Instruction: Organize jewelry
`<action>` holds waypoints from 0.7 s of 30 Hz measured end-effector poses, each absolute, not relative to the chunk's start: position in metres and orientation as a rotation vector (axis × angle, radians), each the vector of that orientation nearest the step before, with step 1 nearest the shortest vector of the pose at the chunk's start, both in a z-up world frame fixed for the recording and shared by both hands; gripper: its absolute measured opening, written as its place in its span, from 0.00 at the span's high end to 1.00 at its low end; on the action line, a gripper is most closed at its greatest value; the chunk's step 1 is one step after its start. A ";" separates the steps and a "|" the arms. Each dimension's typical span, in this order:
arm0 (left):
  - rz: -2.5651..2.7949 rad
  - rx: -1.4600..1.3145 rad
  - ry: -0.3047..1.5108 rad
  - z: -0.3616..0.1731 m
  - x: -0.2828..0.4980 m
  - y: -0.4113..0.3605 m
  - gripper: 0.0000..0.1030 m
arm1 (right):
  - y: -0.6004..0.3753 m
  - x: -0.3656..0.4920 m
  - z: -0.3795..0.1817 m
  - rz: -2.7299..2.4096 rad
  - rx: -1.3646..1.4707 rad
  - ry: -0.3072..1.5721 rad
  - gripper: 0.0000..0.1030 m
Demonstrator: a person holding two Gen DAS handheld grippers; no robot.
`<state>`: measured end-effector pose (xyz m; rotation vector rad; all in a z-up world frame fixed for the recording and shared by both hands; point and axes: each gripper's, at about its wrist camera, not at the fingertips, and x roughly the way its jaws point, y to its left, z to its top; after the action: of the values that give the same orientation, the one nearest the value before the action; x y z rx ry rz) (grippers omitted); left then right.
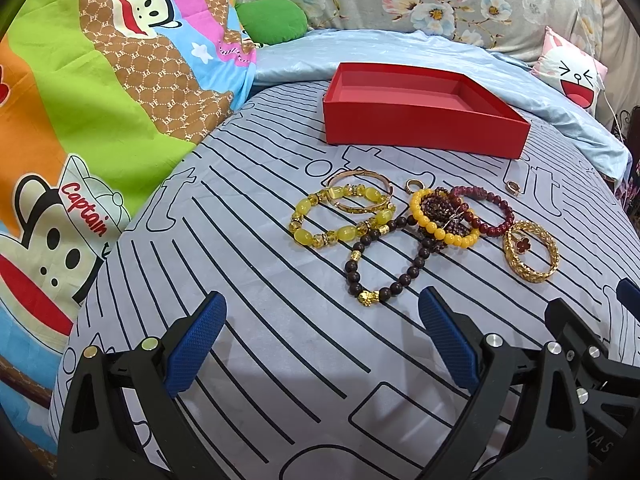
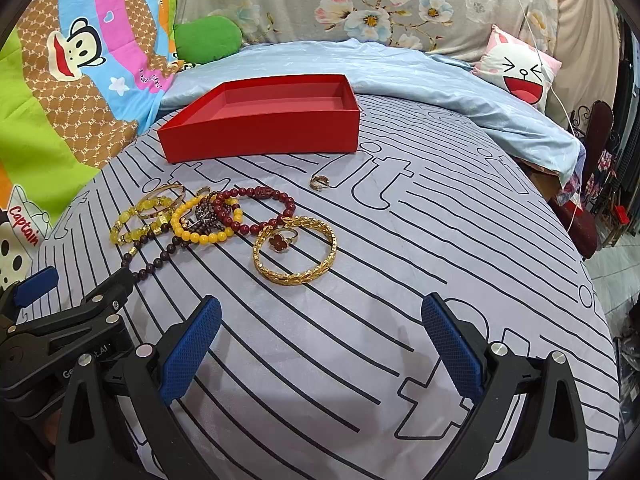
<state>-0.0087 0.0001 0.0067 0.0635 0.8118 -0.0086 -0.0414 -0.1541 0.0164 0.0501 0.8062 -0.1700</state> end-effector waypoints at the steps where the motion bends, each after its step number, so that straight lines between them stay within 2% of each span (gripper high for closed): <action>1: -0.008 0.064 0.811 0.007 -0.009 0.000 0.11 | -0.154 -0.041 0.017 -0.170 0.050 0.806 0.06; 21: -0.012 0.060 0.816 0.008 -0.009 0.000 0.10 | -0.154 -0.041 0.018 -0.168 0.052 0.807 0.06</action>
<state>-0.0088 -0.0002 0.0078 0.0596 0.8163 -0.0124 -0.0415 -0.1538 0.0177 0.0516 0.8068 -0.1685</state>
